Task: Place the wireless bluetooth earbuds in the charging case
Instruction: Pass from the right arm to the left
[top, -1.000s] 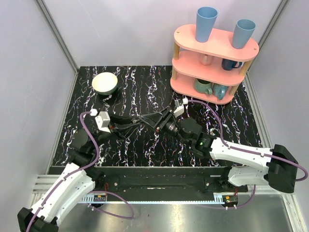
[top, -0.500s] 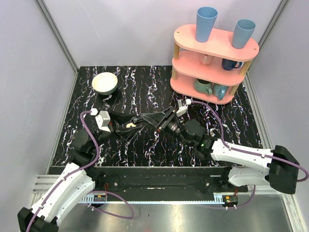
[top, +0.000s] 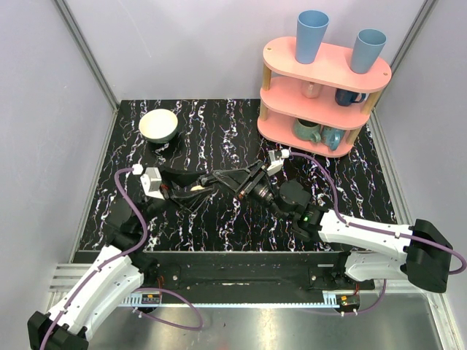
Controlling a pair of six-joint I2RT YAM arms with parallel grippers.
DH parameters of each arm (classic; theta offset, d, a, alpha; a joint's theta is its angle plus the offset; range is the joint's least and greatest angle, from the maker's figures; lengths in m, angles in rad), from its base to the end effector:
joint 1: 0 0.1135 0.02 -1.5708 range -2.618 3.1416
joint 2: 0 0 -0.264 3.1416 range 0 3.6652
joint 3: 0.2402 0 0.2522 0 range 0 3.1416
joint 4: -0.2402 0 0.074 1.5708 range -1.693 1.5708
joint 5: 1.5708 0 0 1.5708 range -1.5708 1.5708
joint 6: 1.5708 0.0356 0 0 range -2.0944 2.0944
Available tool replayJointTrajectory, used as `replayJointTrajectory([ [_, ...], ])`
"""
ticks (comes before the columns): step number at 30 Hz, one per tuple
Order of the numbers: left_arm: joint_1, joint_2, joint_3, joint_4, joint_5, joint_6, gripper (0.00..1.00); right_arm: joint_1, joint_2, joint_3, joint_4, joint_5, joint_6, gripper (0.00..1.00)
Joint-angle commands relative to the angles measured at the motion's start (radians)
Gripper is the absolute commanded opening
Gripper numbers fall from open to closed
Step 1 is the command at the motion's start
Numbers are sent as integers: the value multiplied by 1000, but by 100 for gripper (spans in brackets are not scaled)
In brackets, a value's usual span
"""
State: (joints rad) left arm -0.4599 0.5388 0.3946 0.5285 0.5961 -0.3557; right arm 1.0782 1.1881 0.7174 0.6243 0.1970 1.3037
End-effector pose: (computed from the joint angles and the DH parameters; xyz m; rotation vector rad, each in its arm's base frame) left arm 0.1169 -0.0802 0.3119 0.6126 1.1778 -1.0512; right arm 0.1360 0.2386 0.3174 0.3829 1.6534 1.7651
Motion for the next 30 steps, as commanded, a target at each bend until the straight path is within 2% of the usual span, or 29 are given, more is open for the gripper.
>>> replayJointTrajectory([
  [1,0,6,-30,151,-28,-57,61,3,-2,4,77,7,12,0],
  [5,0,13,-42,168,-38,-66,59,3,1,5,86,4,12,0],
  [12,0,30,-114,359,-84,-135,54,3,5,2,91,-4,22,0],
  [25,-2,70,-122,453,-71,-170,53,3,13,5,92,-5,22,0],
  [30,-2,92,-120,467,-61,-180,45,3,13,4,95,-4,22,0],
])
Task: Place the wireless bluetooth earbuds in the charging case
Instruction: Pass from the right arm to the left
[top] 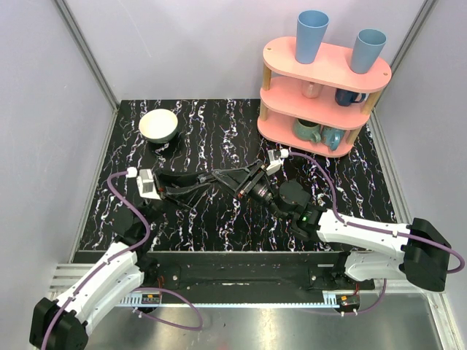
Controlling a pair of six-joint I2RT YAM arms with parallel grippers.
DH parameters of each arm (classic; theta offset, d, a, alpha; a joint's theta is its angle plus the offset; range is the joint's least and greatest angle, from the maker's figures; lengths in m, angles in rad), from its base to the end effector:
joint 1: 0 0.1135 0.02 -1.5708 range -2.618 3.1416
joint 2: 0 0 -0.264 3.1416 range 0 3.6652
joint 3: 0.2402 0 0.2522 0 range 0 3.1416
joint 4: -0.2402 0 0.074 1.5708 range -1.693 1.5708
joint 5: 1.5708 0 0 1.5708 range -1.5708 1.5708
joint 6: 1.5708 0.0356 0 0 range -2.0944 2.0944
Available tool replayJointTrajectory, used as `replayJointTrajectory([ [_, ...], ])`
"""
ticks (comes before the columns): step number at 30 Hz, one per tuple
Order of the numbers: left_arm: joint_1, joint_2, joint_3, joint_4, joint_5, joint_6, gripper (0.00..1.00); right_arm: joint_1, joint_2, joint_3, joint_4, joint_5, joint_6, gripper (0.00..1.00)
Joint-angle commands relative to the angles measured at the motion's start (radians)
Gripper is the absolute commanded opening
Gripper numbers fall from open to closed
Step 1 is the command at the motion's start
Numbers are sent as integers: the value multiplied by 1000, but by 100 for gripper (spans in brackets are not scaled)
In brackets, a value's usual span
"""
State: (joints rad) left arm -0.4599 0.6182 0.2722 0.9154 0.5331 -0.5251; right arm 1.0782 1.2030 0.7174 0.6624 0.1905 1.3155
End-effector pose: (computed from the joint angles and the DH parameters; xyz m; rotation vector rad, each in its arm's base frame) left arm 0.1208 -0.0800 0.2963 0.4835 1.0535 -1.1458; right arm 0.1369 0.2409 0.3177 0.3862 1.6325 1.7952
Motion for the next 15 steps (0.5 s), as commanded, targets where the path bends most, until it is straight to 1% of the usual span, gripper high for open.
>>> replayJointTrajectory([
  [1,-3,15,2,82,5,-10,45,3,-2,2,63,3,10,0],
  [11,-6,25,2,85,7,-13,45,3,-2,1,69,3,11,0],
  [15,-8,29,2,83,11,-16,48,3,0,1,71,1,11,0],
])
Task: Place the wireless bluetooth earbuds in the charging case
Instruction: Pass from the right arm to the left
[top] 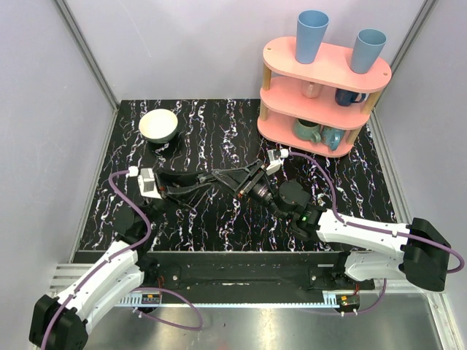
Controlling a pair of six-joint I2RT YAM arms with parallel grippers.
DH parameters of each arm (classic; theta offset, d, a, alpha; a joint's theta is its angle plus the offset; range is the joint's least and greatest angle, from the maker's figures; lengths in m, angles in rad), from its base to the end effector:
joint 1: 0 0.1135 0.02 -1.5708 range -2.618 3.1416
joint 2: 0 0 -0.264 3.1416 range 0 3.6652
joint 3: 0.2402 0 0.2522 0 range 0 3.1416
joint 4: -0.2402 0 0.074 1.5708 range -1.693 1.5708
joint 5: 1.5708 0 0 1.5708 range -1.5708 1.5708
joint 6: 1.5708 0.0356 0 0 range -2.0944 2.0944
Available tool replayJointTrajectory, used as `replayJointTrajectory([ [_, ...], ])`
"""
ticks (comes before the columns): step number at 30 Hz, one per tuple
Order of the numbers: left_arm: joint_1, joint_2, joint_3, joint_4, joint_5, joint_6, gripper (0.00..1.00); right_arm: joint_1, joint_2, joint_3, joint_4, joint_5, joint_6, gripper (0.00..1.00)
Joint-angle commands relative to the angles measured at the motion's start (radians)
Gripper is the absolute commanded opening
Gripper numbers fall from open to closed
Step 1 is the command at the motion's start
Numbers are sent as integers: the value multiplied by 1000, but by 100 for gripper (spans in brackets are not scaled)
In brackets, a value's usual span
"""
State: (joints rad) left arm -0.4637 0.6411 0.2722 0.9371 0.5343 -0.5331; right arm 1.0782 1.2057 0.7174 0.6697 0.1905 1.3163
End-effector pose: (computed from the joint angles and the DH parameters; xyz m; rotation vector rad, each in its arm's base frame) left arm 0.1231 -0.0818 0.2953 0.4829 1.0570 -1.1568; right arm 0.1371 0.2412 0.3178 0.3866 1.6277 1.7991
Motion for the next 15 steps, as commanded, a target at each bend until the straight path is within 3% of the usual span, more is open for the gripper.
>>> replayJointTrajectory([
  [1,-4,8,2,62,9,-8,49,5,-5,1,64,1,11,0],
  [7,-7,14,2,62,12,-8,50,3,-3,1,67,0,11,0],
  [10,-7,14,4,62,9,-7,41,5,-5,1,65,0,9,0],
  [15,-9,19,5,69,1,-7,37,3,-1,1,67,-3,9,0],
])
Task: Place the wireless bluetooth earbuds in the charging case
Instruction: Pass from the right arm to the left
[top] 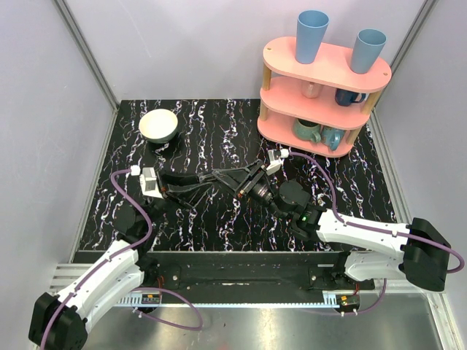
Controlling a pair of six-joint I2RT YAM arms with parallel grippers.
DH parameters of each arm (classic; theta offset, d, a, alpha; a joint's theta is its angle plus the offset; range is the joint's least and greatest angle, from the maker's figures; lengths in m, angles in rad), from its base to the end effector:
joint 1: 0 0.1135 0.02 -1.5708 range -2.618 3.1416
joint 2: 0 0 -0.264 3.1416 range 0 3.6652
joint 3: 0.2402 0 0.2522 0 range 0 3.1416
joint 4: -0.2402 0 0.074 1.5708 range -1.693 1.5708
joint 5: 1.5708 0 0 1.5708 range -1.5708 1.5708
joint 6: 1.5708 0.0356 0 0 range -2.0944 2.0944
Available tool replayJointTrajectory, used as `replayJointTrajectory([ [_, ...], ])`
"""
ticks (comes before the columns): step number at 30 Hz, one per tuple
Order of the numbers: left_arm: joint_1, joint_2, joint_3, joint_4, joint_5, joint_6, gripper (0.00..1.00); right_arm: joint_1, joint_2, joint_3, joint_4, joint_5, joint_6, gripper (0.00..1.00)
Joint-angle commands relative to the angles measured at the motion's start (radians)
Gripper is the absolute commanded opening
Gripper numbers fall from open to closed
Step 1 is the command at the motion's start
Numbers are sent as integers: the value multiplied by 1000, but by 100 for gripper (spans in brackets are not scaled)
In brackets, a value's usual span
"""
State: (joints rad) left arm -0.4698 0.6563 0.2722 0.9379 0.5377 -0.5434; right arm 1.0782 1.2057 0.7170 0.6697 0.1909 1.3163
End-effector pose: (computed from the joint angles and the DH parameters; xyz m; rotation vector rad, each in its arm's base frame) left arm 0.1249 -0.0839 0.2934 0.4830 1.0749 -1.1741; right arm 0.1371 0.2412 0.3177 0.3870 1.6279 1.7986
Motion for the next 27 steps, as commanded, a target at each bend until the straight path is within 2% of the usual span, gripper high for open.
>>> replayJointTrajectory([
  [1,-3,3,7,70,-2,3,37,3,2,1,65,-5,11,0],
  [6,-3,9,4,87,-4,0,30,3,6,7,51,-10,8,0],
  [10,-4,17,7,94,-2,-4,39,3,6,12,37,-10,4,0],
  [17,-7,20,9,96,-1,-7,39,3,3,9,41,-7,3,0],
  [23,-6,22,12,96,5,0,21,3,-1,7,42,-8,1,0],
  [24,-7,22,12,98,8,6,10,5,0,6,41,-8,-2,1],
  [27,-7,13,7,91,5,19,0,3,-8,4,33,-21,-32,16],
])
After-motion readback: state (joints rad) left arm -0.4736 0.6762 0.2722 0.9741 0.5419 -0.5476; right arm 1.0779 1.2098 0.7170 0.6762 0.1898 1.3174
